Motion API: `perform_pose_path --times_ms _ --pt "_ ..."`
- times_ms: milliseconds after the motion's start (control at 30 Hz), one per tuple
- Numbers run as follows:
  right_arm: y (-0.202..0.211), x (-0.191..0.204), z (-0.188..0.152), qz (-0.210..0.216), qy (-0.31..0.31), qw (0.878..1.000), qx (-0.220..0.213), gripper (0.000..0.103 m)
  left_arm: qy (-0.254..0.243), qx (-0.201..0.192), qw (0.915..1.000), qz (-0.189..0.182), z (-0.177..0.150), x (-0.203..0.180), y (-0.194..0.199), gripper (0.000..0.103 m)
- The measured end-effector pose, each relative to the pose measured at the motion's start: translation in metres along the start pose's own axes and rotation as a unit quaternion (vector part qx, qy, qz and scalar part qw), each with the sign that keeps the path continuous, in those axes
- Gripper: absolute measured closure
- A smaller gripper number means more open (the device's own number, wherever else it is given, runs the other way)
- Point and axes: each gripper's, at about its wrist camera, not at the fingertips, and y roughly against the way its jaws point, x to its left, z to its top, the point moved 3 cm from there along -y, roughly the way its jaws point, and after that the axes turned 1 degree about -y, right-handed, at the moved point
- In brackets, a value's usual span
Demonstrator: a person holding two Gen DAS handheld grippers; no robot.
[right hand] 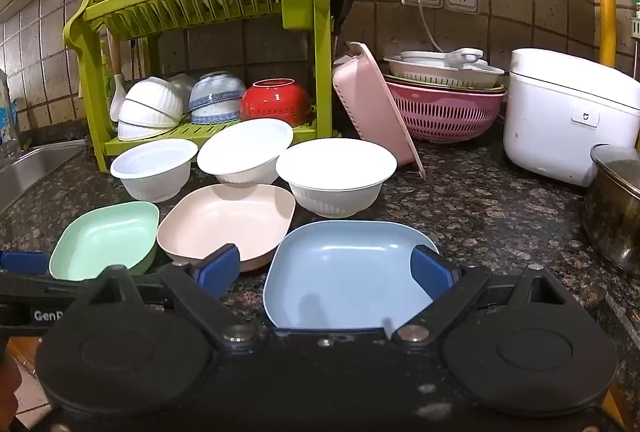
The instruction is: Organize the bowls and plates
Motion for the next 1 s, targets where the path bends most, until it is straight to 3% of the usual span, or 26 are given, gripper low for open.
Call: perform_pose_path --times_ms 1000 --pt "0.0031 0.0028 -0.0003 -0.005 0.011 1.000 -0.003 0.006 0.001 0.008 1.0000 0.005 -0.0030 0.0012 -0.0044 0.005"
